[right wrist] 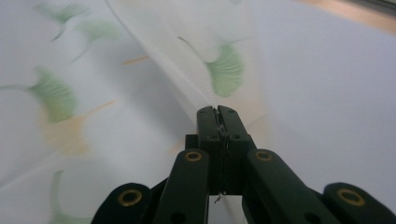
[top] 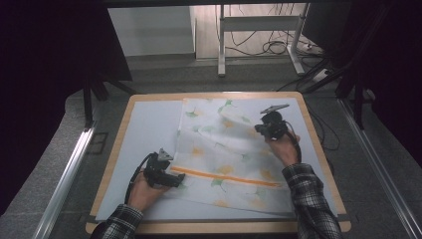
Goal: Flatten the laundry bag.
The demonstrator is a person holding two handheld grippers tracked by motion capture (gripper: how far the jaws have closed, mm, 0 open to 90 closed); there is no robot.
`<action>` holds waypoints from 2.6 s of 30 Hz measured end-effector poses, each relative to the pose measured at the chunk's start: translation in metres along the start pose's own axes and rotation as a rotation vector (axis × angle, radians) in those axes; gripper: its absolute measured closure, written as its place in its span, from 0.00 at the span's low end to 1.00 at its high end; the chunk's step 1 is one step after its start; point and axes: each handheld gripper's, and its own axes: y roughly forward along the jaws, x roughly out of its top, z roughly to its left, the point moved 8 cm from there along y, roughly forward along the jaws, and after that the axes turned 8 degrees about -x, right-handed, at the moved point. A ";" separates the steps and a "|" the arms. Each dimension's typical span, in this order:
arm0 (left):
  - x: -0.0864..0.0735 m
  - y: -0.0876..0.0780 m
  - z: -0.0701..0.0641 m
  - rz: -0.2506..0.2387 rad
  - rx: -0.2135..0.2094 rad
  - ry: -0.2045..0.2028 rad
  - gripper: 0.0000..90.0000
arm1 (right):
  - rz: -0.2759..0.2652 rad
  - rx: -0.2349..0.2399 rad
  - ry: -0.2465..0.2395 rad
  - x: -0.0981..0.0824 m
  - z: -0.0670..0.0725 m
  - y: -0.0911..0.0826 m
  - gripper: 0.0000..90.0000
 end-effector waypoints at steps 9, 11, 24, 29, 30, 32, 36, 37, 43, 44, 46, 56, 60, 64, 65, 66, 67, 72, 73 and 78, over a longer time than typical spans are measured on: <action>-0.006 -0.009 -0.007 0.031 0.010 0.028 0.16 | -0.024 -0.179 0.181 -0.008 -0.089 -0.019 0.83; -0.004 -0.013 -0.005 0.025 0.031 0.044 0.23 | -0.029 -0.158 0.185 -0.014 -0.090 -0.027 0.81; -0.001 -0.021 -0.002 -0.012 -0.007 0.031 0.70 | -0.001 -0.023 0.056 -0.051 -0.039 -0.050 0.75; -0.006 -0.018 -0.003 0.044 0.037 0.052 0.73 | 0.001 0.004 0.080 -0.068 -0.033 -0.053 0.71; -0.006 -0.018 -0.003 0.044 0.037 0.052 0.77 | -0.001 0.010 0.085 -0.071 -0.033 -0.053 0.71; -0.008 -0.018 -0.004 0.044 0.033 0.018 0.88 | 0.001 0.019 0.090 -0.075 -0.031 -0.053 0.71; -0.009 -0.018 -0.005 0.038 0.022 0.012 0.92 | 0.010 0.026 0.084 -0.080 -0.029 -0.053 0.70; -0.009 -0.019 -0.007 0.037 0.025 0.011 0.98 | 0.015 0.034 0.079 -0.082 -0.026 -0.053 0.70; -0.021 -0.033 -0.018 0.024 -0.016 -0.028 0.98 | 0.008 0.054 0.054 -0.088 -0.018 -0.060 0.70; -0.021 -0.033 -0.018 0.024 -0.016 -0.028 0.98 | 0.008 0.054 0.054 -0.088 -0.018 -0.060 0.70; -0.029 -0.037 -0.025 0.026 -0.030 -0.032 0.97 | 0.011 0.064 0.054 -0.093 -0.016 -0.064 0.70; -0.013 -0.044 -0.024 -0.106 -0.012 -0.004 0.60 | 0.011 0.073 0.051 -0.106 -0.013 -0.078 0.64; -0.011 -0.037 -0.029 -0.091 -0.013 0.043 0.52 | 0.018 0.077 0.044 -0.115 -0.011 -0.085 0.59; -0.006 -0.036 -0.033 -0.111 -0.036 0.042 0.42 | 0.011 0.082 0.040 -0.122 -0.009 -0.093 0.56; -0.004 -0.036 -0.035 -0.118 -0.051 0.041 0.42 | 0.014 0.086 0.042 -0.124 -0.007 -0.096 0.56; -0.003 -0.035 -0.036 -0.121 -0.057 0.040 0.40 | 0.012 0.088 0.037 -0.127 -0.006 -0.099 0.56; -0.002 -0.035 -0.037 -0.123 -0.064 0.040 0.38 | 0.010 0.091 0.034 -0.128 -0.006 -0.100 0.56; 0.003 -0.033 -0.044 -0.134 -0.088 0.053 0.32 | 0.018 0.111 0.021 -0.138 -0.002 -0.109 0.59; 0.005 -0.033 -0.046 -0.137 -0.094 0.060 0.33 | 0.019 0.119 0.022 -0.140 -0.001 -0.112 0.60; 0.011 -0.031 -0.055 -0.135 -0.117 0.097 0.42 | 0.037 0.146 -0.001 -0.153 0.006 -0.119 0.61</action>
